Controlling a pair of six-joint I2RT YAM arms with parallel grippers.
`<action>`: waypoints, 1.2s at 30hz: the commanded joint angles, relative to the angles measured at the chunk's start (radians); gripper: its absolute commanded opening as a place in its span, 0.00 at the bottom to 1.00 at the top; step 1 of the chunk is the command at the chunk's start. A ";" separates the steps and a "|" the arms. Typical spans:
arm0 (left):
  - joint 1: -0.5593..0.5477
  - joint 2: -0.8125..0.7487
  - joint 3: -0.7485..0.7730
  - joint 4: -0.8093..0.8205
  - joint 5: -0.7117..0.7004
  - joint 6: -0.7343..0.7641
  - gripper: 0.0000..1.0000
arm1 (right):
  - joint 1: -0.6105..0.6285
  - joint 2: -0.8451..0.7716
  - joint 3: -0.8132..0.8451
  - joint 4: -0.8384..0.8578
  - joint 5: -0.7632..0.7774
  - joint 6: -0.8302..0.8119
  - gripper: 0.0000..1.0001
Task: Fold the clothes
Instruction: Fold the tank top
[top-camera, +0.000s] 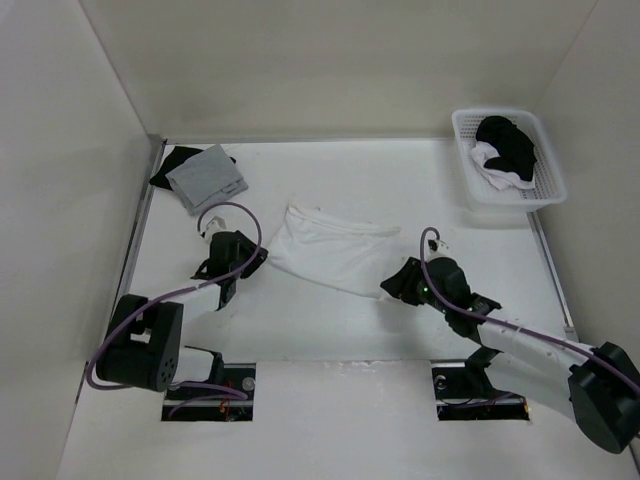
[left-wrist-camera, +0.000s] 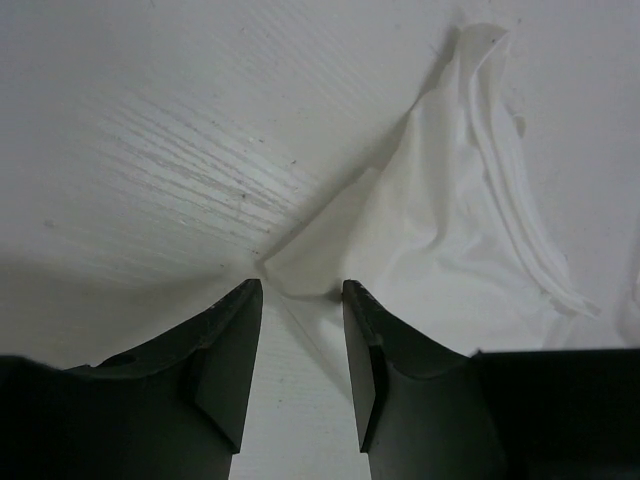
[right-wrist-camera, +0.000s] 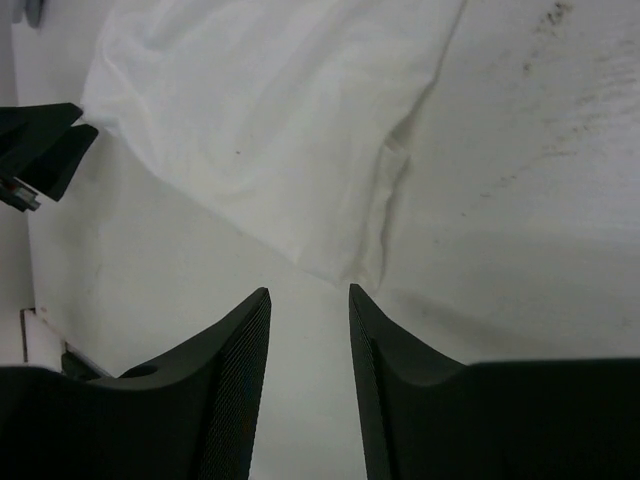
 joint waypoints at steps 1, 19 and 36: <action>0.011 0.037 0.026 0.086 0.025 0.016 0.36 | 0.008 0.011 -0.020 0.040 0.053 0.044 0.43; 0.101 0.079 -0.021 0.088 0.067 -0.030 0.17 | 0.066 0.151 -0.008 0.084 0.027 0.084 0.51; 0.068 0.047 -0.026 0.040 0.110 -0.002 0.33 | 0.042 0.258 0.017 0.162 0.009 0.072 0.46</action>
